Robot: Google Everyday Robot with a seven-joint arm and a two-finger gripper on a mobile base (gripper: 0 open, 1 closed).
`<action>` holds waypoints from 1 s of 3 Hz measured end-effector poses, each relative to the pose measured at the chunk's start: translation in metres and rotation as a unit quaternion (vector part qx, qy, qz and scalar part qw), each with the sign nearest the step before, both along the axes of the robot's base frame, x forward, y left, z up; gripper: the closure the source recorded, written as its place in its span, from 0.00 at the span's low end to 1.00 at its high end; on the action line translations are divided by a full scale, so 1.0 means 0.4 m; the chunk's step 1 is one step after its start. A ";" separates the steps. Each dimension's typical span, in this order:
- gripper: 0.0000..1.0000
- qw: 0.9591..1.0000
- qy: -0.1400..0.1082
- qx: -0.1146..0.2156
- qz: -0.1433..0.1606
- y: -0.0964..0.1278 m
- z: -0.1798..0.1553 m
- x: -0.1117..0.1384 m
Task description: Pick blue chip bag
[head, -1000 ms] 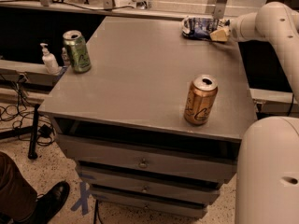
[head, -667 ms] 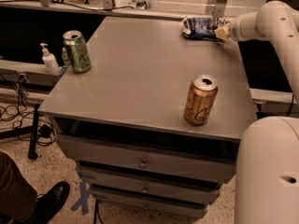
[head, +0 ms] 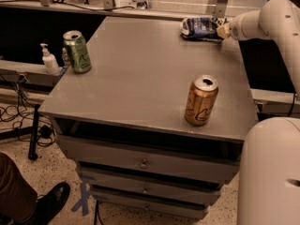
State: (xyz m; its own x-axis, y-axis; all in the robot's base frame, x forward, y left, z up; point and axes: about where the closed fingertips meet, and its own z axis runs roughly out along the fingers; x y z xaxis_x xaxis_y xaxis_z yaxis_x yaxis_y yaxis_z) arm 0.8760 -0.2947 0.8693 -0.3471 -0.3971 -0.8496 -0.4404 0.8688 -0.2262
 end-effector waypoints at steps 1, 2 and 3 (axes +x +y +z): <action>1.00 0.999 0.001 0.013 0.030 0.054 0.033 -0.022; 1.00 0.997 -0.010 0.030 0.069 0.112 0.103 -0.063; 1.00 0.993 -0.033 0.045 0.103 0.153 0.190 -0.123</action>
Offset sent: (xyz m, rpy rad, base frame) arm -0.0535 0.0667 0.0839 0.0997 -0.0635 0.2284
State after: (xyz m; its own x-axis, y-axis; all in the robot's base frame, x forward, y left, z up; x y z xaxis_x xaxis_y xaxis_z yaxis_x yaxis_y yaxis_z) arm 0.8268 -0.2335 0.9454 -0.2097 -0.3747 -0.9031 -0.5978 0.7800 -0.1848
